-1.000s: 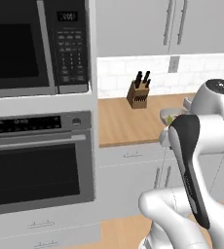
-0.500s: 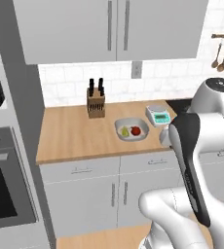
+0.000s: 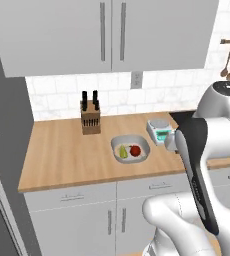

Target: Take the meat container that has the chicken drumstick and place it on the second highest rack of the freezer. Then take the vegetable container that has the bell pepper and lemon wedge and place it on the highest rack of the freezer.

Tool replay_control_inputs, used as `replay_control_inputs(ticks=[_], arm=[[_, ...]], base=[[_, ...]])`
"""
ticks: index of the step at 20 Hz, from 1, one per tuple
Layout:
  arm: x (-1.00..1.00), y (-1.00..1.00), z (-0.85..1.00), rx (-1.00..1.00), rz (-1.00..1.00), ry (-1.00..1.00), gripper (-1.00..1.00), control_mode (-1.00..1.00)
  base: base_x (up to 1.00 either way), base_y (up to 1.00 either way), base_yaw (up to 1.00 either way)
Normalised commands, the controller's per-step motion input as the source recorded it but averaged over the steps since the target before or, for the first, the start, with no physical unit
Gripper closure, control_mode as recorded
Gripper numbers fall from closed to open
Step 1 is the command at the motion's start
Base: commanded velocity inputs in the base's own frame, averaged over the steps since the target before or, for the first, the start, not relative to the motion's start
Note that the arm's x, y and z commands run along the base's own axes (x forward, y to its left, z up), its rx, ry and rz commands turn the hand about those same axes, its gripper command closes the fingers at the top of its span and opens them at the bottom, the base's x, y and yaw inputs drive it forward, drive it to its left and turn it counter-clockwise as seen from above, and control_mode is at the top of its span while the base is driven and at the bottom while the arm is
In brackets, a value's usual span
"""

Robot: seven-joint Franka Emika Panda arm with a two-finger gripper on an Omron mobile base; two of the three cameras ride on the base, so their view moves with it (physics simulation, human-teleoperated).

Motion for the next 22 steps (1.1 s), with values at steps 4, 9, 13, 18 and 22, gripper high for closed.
replay_control_inputs(ticks=[4, 9, 13, 18, 22], arm=[[0.0, 0.0, 0.0, 0.0, 0.0, 0.0, -1.0, 1.0], [0.18, -0.05, -0.05, 0.01, 0.0, 0.0, -1.0, -1.0], [0.98, -0.24, -0.23, 0.05, 0.0, 0.0, -1.0, -1.0], [0.74, -0.13, -0.55, 0.03, 0.0, 0.02, -1.0, -1.0], [0.5, 0.0, -0.84, 0.0, 0.0, 0.07, -1.0, -1.0]], base=[[0.71, -0.17, 0.0], [0.46, -0.28, 0.0], [0.0, 0.0, 0.0], [0.0, 0.0, 0.0], [0.0, 0.0, 0.0]])
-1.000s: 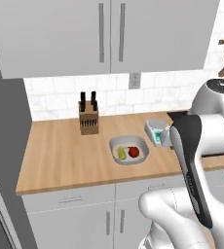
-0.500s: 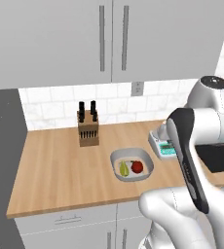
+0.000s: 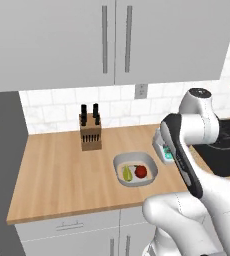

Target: Take the meat container that has the chicken drumstick and place it on the second highest rack of the freezer. Then take the vegetable container that has the bell pepper and lemon wedge and place it on the highest rack of the freezer.

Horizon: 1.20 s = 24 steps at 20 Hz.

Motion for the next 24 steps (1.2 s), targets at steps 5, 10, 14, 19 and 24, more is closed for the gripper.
replay_control_inputs(ticks=[5, 10, 14, 19, 24], arm=[[0.49, 0.0, -0.67, 0.01, 0.0, 0.03, -1.0, -1.0], [0.42, 0.0, -0.67, 0.03, 0.0, 0.01, -1.0, -1.0], [0.3, -0.02, -0.75, 0.04, 0.0, 0.0, -1.0, -1.0], [0.22, 0.0, -0.69, 0.01, 0.0, 0.0, -1.0, -1.0], [0.25, 0.0, -0.43, 0.0, 0.0, 0.0, -1.0, -1.0]], base=[[0.0, 0.0, 0.0], [0.0, 0.0, 0.0], [0.0, 0.0, 0.0], [0.0, 0.0, 0.0], [0.0, 0.0, 0.0]])
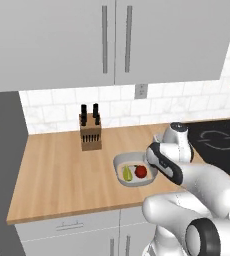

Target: Take the meat container that has the chicken drumstick and place it on the second highest rack of the freezer. Then take the vegetable container that has the bell pepper and lemon wedge and place it on the highest rack of the freezer.

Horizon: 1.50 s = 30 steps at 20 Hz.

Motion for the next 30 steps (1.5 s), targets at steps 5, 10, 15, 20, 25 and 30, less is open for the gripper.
replay_control_inputs(ticks=[5, 10, 15, 20, 25, 30], arm=[[0.17, 0.0, -0.22, 0.0, 0.0, 0.01, -1.0, -1.0], [0.0, 0.06, -0.22, 0.0, 0.0, 0.04, -1.0, -1.0], [0.03, 0.12, -0.18, 0.0, 0.0, 0.02, -1.0, -1.0], [0.0, 0.09, -0.19, 0.0, 0.0, 0.0, -1.0, -1.0], [0.0, 0.0, -0.18, 0.0, 0.0, 0.0, -1.0, -1.0], [0.0, 0.0, -0.02, 0.0, 0.0, 0.0, -1.0, -1.0]], base=[[0.0, 0.0, 0.0], [0.0, 0.0, 0.0], [0.0, 0.0, 0.0], [0.0, 0.0, 0.0], [0.0, 0.0, 0.0], [0.0, 0.0, 0.0]])
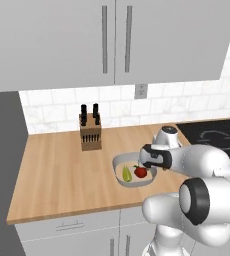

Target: Take the meat container that has the chicken drumstick and place it on the second highest rack of the freezer. Then take the vegetable container that has the bell pepper and lemon wedge and place it on the highest rack of the freezer.

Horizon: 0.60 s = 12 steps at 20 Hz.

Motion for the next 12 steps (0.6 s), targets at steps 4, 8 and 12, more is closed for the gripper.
replay_control_inputs(ticks=[4, 8, 12], arm=[[0.0, 0.0, 0.0, 0.0, 0.0, 0.0, -1.0, -1.0], [0.0, 0.0, 0.0, 0.0, 0.0, 0.0, 1.0, -1.0], [0.0, 0.0, 0.0, 0.0, 0.0, 0.0, 1.0, -1.0]], base=[[0.0, 0.0, 0.0], [0.0, 0.0, 0.0], [0.0, 0.0, 0.0]])
